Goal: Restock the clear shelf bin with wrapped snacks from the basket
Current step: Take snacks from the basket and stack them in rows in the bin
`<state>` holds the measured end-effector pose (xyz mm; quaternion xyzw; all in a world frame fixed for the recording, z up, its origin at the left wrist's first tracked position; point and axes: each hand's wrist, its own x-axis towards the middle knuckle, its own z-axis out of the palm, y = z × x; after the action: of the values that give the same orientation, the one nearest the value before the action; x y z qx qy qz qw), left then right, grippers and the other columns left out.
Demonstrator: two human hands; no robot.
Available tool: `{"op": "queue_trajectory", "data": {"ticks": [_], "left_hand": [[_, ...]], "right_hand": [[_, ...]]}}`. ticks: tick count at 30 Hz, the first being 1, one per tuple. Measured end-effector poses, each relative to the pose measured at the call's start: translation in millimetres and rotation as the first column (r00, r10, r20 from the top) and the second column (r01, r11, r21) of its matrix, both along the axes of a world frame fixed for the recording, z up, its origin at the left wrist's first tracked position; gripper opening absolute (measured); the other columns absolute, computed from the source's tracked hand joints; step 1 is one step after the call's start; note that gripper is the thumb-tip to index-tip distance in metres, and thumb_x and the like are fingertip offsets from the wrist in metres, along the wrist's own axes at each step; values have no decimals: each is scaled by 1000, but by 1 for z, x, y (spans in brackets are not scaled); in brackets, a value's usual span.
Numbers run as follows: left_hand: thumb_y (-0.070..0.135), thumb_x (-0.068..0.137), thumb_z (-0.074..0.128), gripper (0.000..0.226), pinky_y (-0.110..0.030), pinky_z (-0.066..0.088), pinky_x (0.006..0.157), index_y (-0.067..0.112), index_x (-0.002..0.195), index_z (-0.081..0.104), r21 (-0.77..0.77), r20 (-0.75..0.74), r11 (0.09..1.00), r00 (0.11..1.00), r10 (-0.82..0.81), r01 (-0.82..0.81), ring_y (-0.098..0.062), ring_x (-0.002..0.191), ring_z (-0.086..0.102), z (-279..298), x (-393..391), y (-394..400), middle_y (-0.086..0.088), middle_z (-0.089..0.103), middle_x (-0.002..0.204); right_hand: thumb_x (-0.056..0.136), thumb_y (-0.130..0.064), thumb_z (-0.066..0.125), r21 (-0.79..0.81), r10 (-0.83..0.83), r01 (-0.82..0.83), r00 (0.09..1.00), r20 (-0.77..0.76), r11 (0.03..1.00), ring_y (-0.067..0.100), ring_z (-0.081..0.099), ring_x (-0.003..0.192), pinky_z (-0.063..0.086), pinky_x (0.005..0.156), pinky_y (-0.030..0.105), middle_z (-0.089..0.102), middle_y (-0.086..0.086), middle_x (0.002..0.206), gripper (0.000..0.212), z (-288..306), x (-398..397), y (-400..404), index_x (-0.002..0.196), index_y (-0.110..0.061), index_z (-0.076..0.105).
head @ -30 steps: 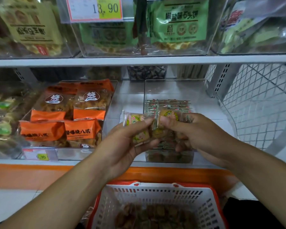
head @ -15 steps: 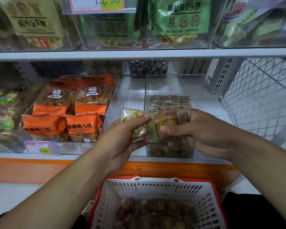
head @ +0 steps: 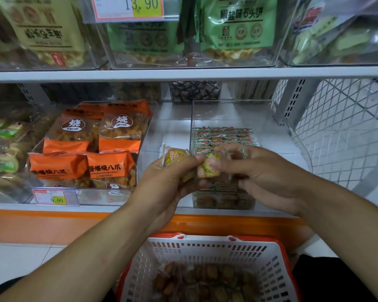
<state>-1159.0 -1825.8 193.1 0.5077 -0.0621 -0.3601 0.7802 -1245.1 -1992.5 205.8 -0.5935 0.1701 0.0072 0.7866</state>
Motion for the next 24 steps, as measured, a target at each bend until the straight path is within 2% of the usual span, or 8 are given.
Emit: {"op": "queue_trajectory", "data": {"ticks": [3,7,9,11,13,16,19,24], "left_hand": [[16,70,81,37,-20,58,54,-4,100,70,16,-46,997,996,74,-73,-24,77,77,0,0,0,-18,78,92],[17,67,82,45,-20,58,54,-5,103,69,12,-70,995,992,103,-103,-23,79,78,0,0,0,-17,78,92],[19,66,82,50,-20,58,55,-5,108,68,11,-63,994,992,109,-109,-23,79,78,1,0,-1,-17,79,93],[22,65,82,53,-22,58,55,-2,110,68,33,-36,993,993,116,-115,-21,79,78,1,0,-1,-15,79,93],[28,64,83,54,-25,58,56,4,111,69,83,6,991,994,109,-109,-20,80,78,0,1,1,-13,79,95],[31,64,83,54,-30,60,59,7,111,70,111,32,990,996,88,-91,-21,84,78,0,2,2,-12,79,97],[29,66,83,56,-35,63,67,3,114,68,86,25,993,996,82,-83,-26,90,78,-1,3,3,-16,78,99],[19,72,81,52,-36,62,74,-1,116,62,-23,71,994,992,105,-104,-29,93,76,-3,1,1,-21,76,105]], "right_hand": [[74,-6,77,28,-127,125,989,73,992,23,70,108,59,84,29,71,16,120,51,5,2,-6,123,-10,62],[85,-3,55,57,-125,115,965,230,992,14,55,123,49,105,29,60,10,138,37,7,1,-1,119,-6,67],[94,-2,41,-129,-45,82,962,269,988,13,47,137,35,118,35,54,5,146,42,3,-2,3,129,-14,62],[95,-14,35,-276,5,83,953,302,958,14,45,140,32,121,39,53,3,148,46,2,-3,6,134,-21,58],[90,-23,37,-221,9,64,949,317,973,12,48,139,33,120,39,55,-2,146,52,0,-4,9,136,-19,59],[98,-8,40,-393,34,111,938,344,913,8,51,135,33,120,39,60,-9,139,45,-6,-3,9,132,-28,62],[99,-8,54,-366,49,72,949,312,928,8,57,129,40,113,33,67,-10,131,44,-7,-2,10,135,-31,62],[90,-9,72,-445,-38,196,940,339,874,4,60,124,55,95,27,63,-15,134,70,-9,-1,14,149,-34,44]]}}
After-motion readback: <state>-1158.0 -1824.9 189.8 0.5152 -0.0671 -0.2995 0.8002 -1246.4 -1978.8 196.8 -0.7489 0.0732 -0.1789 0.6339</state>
